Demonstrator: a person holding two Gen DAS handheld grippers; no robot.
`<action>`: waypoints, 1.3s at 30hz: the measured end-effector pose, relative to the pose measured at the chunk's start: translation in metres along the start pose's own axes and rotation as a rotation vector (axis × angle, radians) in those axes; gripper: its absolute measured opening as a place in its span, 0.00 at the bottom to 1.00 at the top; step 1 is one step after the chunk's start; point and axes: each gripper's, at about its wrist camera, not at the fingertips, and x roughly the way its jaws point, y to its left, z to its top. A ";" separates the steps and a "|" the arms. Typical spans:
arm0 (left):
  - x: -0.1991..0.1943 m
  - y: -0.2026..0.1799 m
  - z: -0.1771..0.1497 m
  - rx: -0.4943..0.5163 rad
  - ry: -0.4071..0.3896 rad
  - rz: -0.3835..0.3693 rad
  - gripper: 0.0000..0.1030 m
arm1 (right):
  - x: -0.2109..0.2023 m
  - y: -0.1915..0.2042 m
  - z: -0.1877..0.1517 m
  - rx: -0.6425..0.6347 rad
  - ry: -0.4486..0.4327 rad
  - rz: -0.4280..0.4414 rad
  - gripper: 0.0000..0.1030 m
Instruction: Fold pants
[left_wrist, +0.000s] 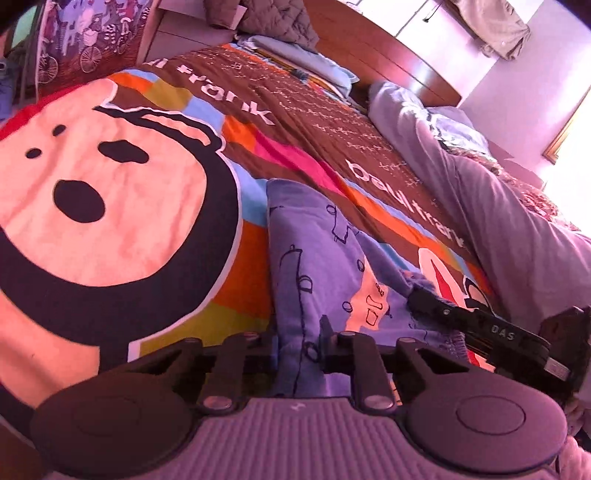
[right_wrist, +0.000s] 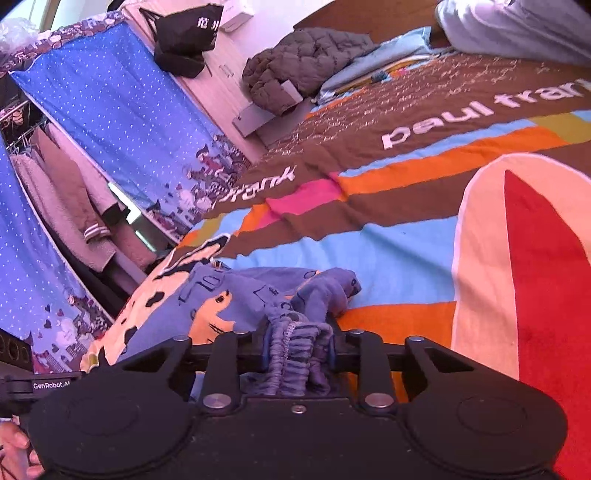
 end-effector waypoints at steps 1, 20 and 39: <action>-0.004 -0.004 0.001 0.005 0.004 0.012 0.18 | -0.003 0.004 -0.001 0.007 -0.011 -0.007 0.25; -0.111 0.049 0.056 0.006 -0.033 0.169 0.17 | 0.012 0.149 -0.001 -0.119 -0.014 0.071 0.23; -0.101 0.109 0.041 0.001 -0.049 0.277 0.71 | 0.092 0.158 -0.035 -0.051 0.092 0.021 0.41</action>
